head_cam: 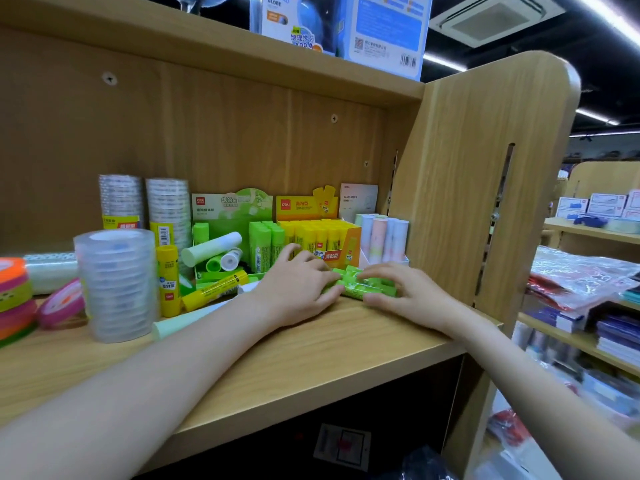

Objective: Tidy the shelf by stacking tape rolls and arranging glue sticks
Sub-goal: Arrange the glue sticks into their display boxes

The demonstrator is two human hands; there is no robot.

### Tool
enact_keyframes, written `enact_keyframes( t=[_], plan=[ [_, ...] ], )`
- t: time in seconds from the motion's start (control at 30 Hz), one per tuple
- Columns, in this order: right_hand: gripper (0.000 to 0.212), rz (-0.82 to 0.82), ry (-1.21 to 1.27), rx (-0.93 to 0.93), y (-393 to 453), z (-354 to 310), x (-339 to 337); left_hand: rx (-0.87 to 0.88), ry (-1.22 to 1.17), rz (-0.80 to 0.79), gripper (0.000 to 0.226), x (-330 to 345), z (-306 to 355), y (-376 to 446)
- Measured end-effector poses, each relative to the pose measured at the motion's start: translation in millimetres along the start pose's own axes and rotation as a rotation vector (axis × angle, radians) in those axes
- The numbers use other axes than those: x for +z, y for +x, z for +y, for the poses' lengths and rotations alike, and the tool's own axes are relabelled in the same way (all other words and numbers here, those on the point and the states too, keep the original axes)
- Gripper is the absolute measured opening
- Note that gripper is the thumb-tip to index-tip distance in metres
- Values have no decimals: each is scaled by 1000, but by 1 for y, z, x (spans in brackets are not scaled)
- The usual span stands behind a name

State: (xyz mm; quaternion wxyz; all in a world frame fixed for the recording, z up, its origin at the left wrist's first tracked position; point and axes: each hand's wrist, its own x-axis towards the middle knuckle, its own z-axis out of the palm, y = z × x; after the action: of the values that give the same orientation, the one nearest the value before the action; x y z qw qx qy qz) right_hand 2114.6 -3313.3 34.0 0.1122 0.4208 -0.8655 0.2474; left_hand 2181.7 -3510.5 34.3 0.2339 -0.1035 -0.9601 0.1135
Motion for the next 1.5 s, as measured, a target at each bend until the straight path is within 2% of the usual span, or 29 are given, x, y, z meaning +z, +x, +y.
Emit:
enact_keyframes(
  t=[0.07,0.1,0.2,0.27,0.33,0.4,0.47,0.53,0.6,0.7,0.8,1.0,1.1,1.13,1.27,1.33,1.4,1.5],
  plan=[
    [35,-19,-60,-24,-3,-8,4,-12,20,21,87,-8,-3,-5],
    [35,-18,-85,-27,-2,-12,5,-25,2,31,86,-15,-6,-9],
    [34,-6,-59,-33,-2,-23,9,-52,-106,38,64,-31,-19,-27],
    [30,-8,12,-49,-2,-32,13,-64,-147,44,74,-41,-27,-47],
    [32,-1,-37,-79,2,-41,20,-99,-143,18,84,-45,-35,-68],
    [39,40,-245,-103,10,-49,29,-145,-131,-30,71,-46,-40,-84],
    [40,97,-339,-145,21,-61,34,-180,-139,-92,50,-44,-43,-92],
    [42,45,-249,-172,35,-74,37,-187,-154,-108,45,-44,-42,-96],
    [48,-91,-171,-171,51,-80,42,-190,-157,-93,44,-44,-41,-96],
    [57,-223,-196,-161,67,-80,49,-203,-151,-67,38,-45,-42,-97],
    [57,-223,-217,-168,74,-82,51,-238,-185,-33,33,-46,-45,-100],
    [40,-255,-206,-166,73,-68,46,-255,-193,84,32,-43,-44,-99],
    [34,-121,-48,-221,73,-61,44,-238,-213,154,30,-40,-40,-96],
    [32,-60,90,-211,72,-59,41,-230,-214,157,34,-39,-39,-94],
    [24,229,779,-46,68,-55,23,-164,-191,122,78,-33,-35,-85],
    [22,407,1036,59,71,-47,13,-135,-187,74,80,-32,-31,-76],
    [20,577,1065,119,73,-34,3,-109,-228,17,70,-30,-23,-65],
    [19,709,834,106,67,-16,-8,-55,-261,-58,52,-24,-11,-43]
  ],
)
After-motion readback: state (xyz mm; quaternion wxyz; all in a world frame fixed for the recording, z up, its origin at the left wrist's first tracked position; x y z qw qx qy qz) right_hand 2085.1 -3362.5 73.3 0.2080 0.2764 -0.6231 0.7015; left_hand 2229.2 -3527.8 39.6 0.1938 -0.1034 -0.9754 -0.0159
